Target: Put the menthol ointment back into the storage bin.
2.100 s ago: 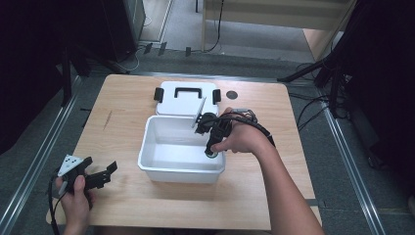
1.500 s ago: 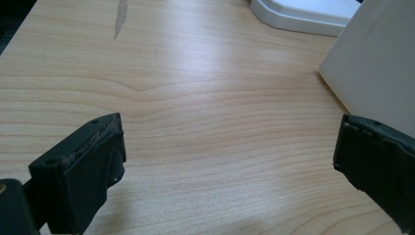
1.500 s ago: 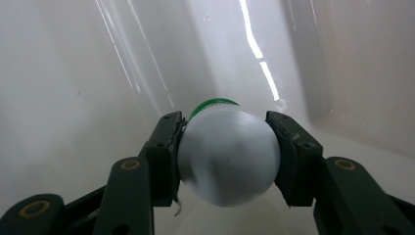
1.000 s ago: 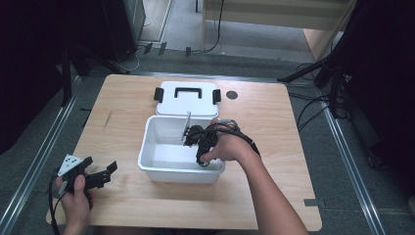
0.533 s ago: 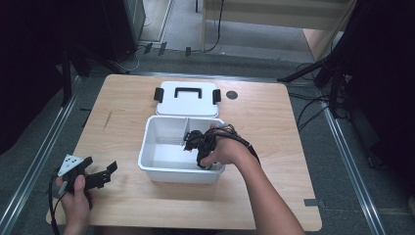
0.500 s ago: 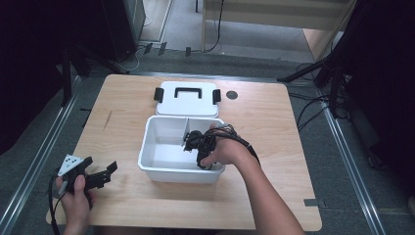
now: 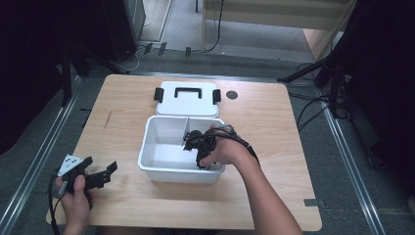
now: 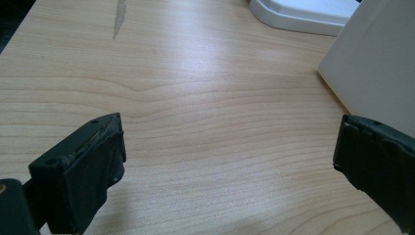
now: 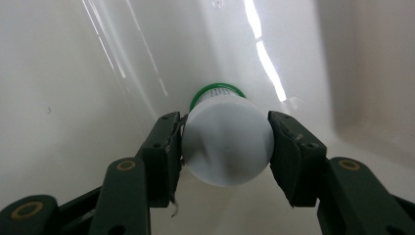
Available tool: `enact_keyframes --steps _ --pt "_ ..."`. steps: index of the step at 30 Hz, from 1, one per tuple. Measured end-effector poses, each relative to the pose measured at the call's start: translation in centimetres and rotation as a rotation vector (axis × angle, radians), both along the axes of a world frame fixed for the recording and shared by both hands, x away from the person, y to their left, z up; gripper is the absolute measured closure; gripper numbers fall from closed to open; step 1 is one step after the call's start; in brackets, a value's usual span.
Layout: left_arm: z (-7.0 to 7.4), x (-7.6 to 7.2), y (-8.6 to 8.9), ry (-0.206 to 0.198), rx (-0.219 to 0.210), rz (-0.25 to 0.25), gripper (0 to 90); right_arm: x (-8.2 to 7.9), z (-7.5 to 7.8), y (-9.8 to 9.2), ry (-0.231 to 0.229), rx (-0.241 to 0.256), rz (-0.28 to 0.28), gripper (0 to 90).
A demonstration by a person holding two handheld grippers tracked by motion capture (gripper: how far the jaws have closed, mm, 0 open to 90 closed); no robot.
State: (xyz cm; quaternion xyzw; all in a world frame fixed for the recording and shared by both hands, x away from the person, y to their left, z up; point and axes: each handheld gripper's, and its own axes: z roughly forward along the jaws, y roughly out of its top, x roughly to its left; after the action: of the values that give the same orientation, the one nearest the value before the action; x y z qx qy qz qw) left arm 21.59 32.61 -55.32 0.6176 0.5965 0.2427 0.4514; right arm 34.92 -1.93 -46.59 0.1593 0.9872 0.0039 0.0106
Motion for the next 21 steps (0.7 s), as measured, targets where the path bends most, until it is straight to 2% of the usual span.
enact_keyframes --steps 6,8,9,10,14,16,21 --pt "0.0 0.0 0.0 0.002 -0.001 0.002 0.0 0.0 0.4 -0.1 0.001 0.019 -0.004 46.3" --pt "0.0 0.0 0.0 0.003 0.000 0.002 0.0 0.0 0.8 -0.2 -0.005 0.041 -0.006 44.1" --pt "0.0 0.0 0.0 0.003 0.002 0.000 0.0 0.0 1.5 -0.4 -0.017 0.064 -0.022 41.7" --pt "0.0 0.0 0.0 0.001 0.001 -0.001 0.0 0.0 1.5 -0.4 -0.017 0.064 -0.022 41.7" --pt "0.0 0.0 0.0 0.001 0.002 -0.001 0.0 -0.2 3.4 -0.8 -0.053 0.091 -0.038 36.4" --pt "0.0 0.0 0.0 -0.002 0.000 0.001 0.0 -0.2 4.4 -1.2 -0.062 0.127 -0.044 33.6" --pt "0.0 0.0 0.0 -0.003 -0.003 0.002 0.0 -0.3 7.4 -2.7 -0.116 0.209 -0.120 22.8"
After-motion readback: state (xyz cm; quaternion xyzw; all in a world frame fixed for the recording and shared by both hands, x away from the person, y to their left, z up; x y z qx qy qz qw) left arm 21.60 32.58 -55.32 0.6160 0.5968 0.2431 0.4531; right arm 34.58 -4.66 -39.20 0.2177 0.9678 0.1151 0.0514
